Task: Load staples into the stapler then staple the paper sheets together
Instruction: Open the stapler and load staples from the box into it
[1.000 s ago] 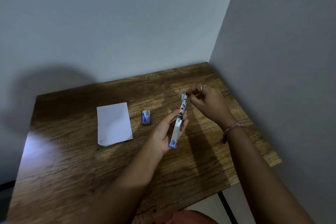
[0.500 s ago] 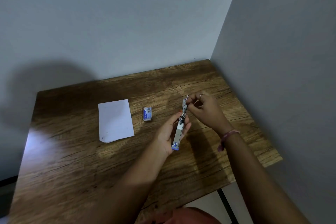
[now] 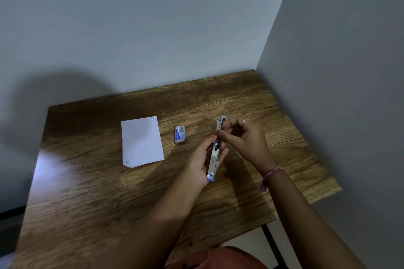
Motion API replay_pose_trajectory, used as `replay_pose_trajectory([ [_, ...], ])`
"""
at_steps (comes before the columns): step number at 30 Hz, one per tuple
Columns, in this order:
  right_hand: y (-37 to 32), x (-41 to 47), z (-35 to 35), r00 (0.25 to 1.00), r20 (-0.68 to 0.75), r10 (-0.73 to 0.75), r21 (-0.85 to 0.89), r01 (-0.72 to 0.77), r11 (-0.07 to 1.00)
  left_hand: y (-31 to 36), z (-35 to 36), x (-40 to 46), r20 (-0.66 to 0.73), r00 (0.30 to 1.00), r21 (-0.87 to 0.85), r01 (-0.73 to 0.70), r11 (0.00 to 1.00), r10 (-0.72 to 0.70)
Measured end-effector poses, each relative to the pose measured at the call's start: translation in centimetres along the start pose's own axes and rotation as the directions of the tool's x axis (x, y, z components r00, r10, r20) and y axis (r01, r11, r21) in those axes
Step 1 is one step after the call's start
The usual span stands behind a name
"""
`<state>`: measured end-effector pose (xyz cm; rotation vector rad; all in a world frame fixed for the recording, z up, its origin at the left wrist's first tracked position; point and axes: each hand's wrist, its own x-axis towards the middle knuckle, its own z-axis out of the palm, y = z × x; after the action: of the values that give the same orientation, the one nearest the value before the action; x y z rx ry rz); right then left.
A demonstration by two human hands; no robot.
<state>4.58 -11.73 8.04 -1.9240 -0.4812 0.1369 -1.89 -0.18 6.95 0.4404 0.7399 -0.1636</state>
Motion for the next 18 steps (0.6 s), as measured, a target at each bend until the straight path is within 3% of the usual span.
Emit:
replay_pose_trajectory([
  [9,-0.49,-0.18,0.43,0.992,0.0,0.123,0.129,-0.122,0.984,-0.23,-0.03,-0.06,0.059,0.998,-0.066,0.033,0.997,-0.029],
  [18,-0.63,-0.18,0.94,0.998,-0.053,0.026,0.017,-0.025,1.0,0.51,0.08,0.55,0.037,0.999,-0.03,-0.01,1.0,0.011],
])
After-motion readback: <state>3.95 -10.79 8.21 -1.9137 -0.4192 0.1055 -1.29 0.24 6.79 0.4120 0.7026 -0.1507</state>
